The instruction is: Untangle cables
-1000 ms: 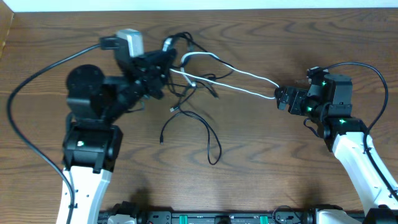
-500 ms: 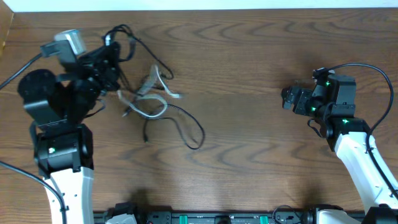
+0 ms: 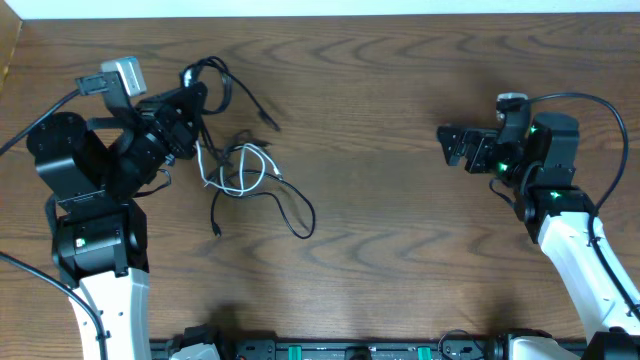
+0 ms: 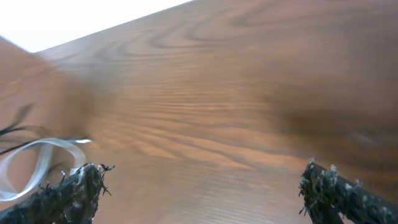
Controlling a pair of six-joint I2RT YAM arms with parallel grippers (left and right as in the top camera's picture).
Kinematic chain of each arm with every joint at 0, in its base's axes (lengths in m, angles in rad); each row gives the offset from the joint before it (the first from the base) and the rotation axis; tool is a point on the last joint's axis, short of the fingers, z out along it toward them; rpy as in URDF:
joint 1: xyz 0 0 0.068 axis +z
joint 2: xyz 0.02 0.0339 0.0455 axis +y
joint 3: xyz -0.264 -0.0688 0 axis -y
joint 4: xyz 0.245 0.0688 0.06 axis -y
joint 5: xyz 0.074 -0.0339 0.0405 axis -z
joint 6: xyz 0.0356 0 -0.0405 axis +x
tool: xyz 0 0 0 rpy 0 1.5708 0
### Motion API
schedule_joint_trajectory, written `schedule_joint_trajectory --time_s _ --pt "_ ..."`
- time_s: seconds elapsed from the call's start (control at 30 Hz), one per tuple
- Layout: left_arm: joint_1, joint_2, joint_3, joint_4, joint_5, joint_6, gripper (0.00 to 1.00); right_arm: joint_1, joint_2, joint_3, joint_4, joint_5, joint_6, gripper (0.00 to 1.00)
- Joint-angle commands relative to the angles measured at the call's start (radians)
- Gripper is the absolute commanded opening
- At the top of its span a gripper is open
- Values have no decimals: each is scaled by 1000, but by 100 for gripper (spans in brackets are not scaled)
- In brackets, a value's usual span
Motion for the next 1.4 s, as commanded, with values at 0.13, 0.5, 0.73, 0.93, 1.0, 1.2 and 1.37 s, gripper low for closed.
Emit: schedule_joint_trajectory --time_s 0.13,0.5,0.73,0.93,1.0,1.2,1.37 --pt "-80 7 16 4 276 128 8 37 10 1 141 -416 -127 99" --pt "-279 43 16 -66 295 389 8 138 10 1 308 -661 -269 99" --pt "-369 83 16 -186 295 629 8 153 9 1 384 -747 -268 99" --pt "-426 120 16 -198 295 684 8 153 9 1 422 -818 -268 99" --pt "-447 130 16 -197 295 702 8 153 9 1 433 -839 -268 99" --pt "-501 160 16 -196 295 735 8 163 9 1 468 -886 -268 96" --pt "-541 167 16 -196 295 735 8 179 10 1 504 -886 -268 92"
